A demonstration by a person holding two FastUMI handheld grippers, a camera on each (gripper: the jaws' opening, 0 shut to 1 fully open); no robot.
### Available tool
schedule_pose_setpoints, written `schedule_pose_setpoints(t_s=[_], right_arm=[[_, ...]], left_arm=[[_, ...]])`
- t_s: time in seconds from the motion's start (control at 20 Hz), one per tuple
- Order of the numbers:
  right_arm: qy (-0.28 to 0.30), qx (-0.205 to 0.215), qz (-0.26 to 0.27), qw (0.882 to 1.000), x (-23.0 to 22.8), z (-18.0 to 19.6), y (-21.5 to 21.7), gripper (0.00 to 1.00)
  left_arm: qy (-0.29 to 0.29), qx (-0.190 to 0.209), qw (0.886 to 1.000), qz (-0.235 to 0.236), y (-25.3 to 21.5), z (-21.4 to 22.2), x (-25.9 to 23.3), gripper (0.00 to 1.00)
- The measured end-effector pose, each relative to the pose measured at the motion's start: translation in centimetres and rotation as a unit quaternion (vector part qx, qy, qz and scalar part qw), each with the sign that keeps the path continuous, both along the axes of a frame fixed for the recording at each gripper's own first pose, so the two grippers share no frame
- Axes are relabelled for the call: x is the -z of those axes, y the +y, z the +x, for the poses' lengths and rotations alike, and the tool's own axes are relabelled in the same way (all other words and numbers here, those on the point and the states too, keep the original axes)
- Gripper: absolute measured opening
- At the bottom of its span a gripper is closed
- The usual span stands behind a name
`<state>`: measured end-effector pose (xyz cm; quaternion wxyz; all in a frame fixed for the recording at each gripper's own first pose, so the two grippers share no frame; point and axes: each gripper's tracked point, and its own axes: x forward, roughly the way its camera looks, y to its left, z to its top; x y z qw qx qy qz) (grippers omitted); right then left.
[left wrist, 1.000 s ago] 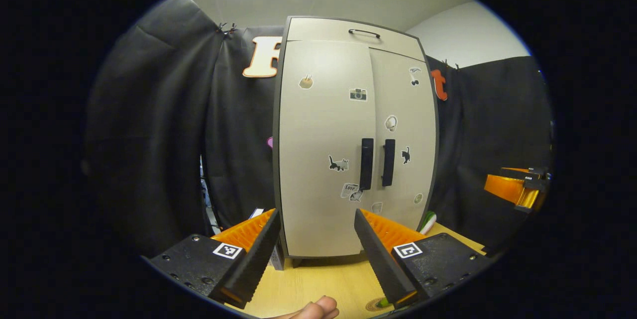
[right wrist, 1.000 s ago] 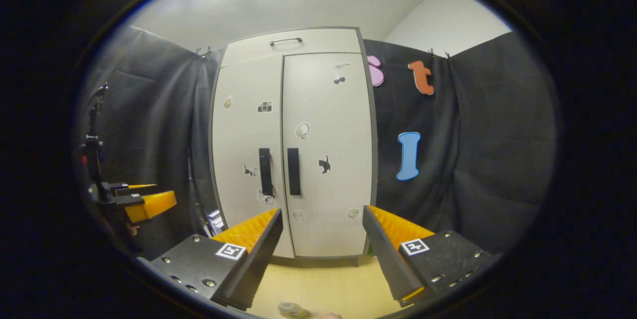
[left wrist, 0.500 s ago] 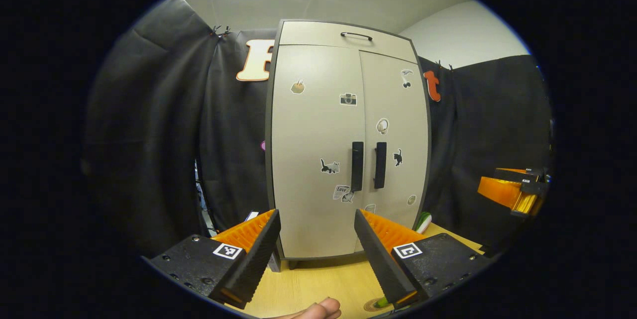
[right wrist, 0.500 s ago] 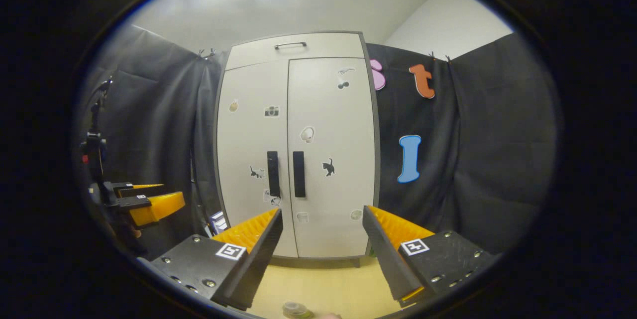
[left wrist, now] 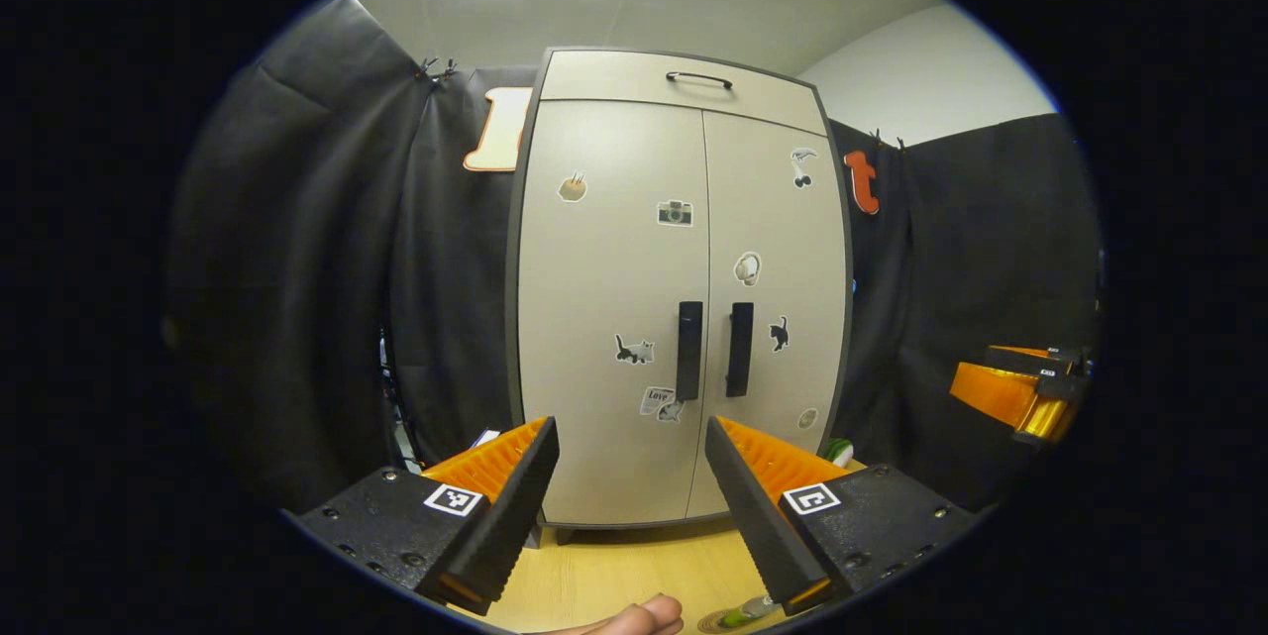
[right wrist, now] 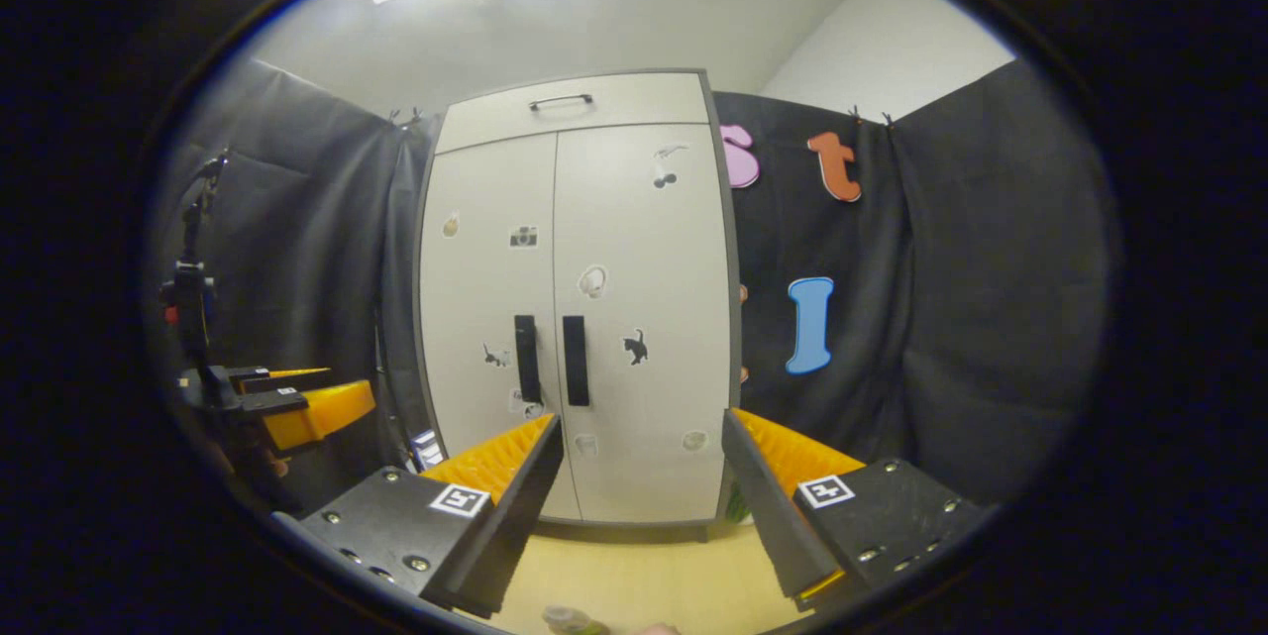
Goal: Grasp the bottle in the cabinet with the left hand and place it on the coaster, then close the right door with the right hand and the left door with the left hand.
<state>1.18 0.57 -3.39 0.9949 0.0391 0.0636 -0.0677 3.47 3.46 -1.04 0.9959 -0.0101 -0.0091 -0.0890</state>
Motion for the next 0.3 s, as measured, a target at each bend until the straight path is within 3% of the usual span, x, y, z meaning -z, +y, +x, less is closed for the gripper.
schedule_pose_setpoints(t_s=[0.3], right_arm=[[-0.008,-0.013,0.004,1.0,-0.3,0.1,-0.7,0.97]], left_arm=[[-0.015,-0.001,1.0,0.013,-1.8,-0.3,-0.9,0.94]])
